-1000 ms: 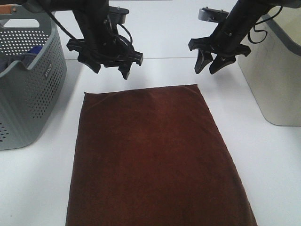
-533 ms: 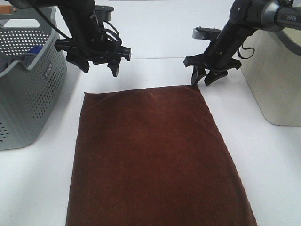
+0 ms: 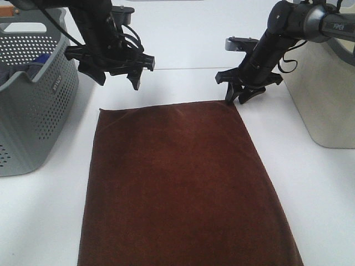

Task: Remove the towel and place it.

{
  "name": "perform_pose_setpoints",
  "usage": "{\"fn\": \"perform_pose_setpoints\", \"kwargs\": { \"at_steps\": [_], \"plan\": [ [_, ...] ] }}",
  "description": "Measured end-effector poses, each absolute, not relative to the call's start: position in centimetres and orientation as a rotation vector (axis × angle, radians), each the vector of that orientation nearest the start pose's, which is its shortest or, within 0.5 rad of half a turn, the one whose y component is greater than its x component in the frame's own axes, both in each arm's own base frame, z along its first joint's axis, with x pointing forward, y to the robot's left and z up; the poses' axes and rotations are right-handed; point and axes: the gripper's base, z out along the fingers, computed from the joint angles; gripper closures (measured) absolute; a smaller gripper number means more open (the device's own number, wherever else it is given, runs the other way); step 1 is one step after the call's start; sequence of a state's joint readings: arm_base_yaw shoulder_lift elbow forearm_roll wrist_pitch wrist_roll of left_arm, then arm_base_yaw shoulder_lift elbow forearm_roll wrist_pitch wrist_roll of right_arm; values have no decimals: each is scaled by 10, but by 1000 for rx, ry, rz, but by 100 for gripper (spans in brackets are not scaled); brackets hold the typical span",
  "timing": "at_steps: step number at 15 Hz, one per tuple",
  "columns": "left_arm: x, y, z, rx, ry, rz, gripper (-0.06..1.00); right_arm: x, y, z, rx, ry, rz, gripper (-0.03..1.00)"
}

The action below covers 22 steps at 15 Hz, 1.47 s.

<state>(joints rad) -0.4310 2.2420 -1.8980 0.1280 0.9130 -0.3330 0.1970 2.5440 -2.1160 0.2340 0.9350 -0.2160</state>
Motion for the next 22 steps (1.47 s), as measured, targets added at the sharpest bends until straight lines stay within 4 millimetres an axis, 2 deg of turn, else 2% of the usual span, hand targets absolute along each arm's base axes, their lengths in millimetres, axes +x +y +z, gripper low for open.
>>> {"fn": "perform_pose_setpoints", "kwargs": {
  "at_steps": [3,8,13,16,20,22],
  "plan": [
    [449,-196,194,219,2718,-57,23,511,126,102,-442,2797,295,54],
    [449,-196,194,232,2716,-52,23,506,123,130,-482,2805,264,50],
    [449,-196,194,232,2716,-52,23,502,123,128,-494,2845,271,46],
    [449,-196,194,233,2715,-51,23,502,124,107,-490,2884,286,44],
    [449,-196,195,238,2712,-44,23,504,124,105,-478,2861,288,52],
    [449,-196,195,238,2712,-44,23,504,125,104,-479,2864,288,65]
  ]
}}
